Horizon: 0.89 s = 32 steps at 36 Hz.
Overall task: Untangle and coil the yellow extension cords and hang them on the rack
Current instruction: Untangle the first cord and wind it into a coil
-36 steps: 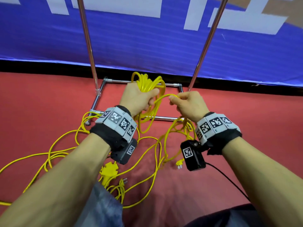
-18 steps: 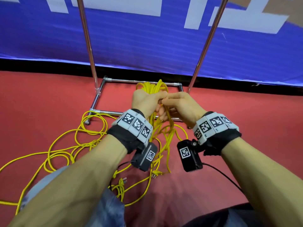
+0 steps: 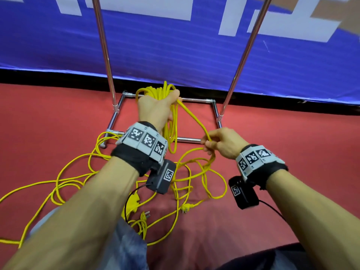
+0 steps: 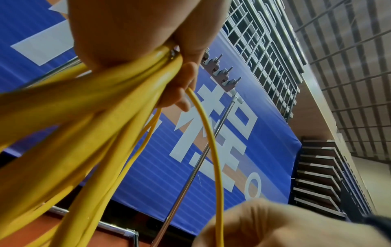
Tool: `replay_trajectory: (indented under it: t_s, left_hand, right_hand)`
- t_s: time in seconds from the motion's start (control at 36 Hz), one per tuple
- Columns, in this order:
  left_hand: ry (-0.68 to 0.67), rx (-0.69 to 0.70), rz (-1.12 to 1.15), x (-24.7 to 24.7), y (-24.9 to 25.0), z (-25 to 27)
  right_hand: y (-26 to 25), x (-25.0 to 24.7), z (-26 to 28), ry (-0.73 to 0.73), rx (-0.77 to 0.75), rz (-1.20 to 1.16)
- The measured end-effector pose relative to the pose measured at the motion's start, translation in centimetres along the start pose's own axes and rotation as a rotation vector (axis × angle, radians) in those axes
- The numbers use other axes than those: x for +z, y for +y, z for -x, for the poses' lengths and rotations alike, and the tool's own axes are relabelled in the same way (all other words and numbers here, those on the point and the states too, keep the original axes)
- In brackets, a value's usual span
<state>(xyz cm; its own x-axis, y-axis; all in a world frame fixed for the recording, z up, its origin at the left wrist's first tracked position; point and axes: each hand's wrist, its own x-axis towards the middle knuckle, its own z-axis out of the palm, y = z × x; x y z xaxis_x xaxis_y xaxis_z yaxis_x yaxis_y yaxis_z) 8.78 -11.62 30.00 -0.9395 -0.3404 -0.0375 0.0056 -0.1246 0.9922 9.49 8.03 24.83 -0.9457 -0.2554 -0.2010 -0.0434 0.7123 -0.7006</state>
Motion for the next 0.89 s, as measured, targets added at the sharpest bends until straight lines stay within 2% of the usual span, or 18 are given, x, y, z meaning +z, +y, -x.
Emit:
replay_trajectory:
  t_s: [0.22, 0.44, 0.53, 0.58, 0.67, 0.75, 0.81, 0.89]
  left_hand:
    - [-0.093, -0.119, -0.017, 0.0, -1.2, -0.4]
    - [-0.232, -0.240, 0.119, 1.2, -0.8, 1.2]
    - [-0.249, -0.275, 0.172, 1.2, -0.7, 1.2]
    - [-0.256, -0.243, 0.168, 1.1, -0.4, 0.9]
    - [-0.214, -0.170, 0.269, 0.3, 0.2, -0.4]
    - [-0.208, -0.135, 0.368, -0.5, 0.7, -1.2]
    - [-0.226, -0.109, 0.333, -0.6, 0.6, -1.2]
    - [-0.252, -0.089, 0.263, -0.3, 0.1, -0.9]
  right_hand:
    - [-3.6, -0.8, 0.4, 0.160, -0.171, -0.009]
    - [-7.1, -0.6, 1.2, 0.124, -0.354, -0.066]
    - [-6.7, -0.5, 1.1, 0.127, -0.318, -0.073]
    - [-6.0, -0.4, 1.0, 0.111, -0.259, 0.016]
    - [-4.1, 0.1, 1.1, -0.029, -0.116, 0.211]
    - [-2.0, 0.0, 1.1, -0.118, -0.003, 0.147]
    - [-1.7, -0.3, 1.0, -0.130, 0.000, 0.126]
    - [-2.2, -0.5, 1.1, -0.096, -0.051, 0.242]
